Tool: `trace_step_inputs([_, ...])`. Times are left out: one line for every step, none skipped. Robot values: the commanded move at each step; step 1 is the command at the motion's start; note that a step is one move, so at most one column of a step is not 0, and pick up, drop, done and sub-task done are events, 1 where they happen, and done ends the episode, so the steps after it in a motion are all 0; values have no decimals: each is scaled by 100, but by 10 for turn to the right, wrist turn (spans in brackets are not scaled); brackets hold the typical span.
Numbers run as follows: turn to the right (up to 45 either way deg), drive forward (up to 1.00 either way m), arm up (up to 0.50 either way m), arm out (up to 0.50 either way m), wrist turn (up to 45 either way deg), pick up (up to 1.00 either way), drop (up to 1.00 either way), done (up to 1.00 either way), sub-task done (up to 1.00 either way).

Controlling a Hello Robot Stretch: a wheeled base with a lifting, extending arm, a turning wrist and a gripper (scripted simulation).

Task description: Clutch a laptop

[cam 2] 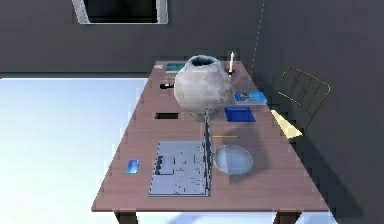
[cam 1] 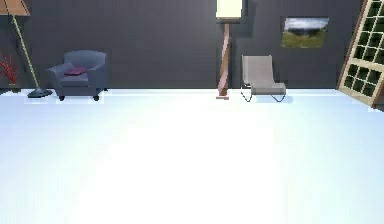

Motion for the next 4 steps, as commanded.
trace_step_inputs([0, 0, 50, 0, 0, 0, 0, 0, 0])
trace_step_inputs([0, 0, 22, 0, 0, 0, 0, 0, 0])
trace_step_inputs([0, 0, 0, 22, 0, 0, 0, 0, 0])
trace_step_inputs([0, 0, 0, 0, 450, 0, 0, 0, 0])
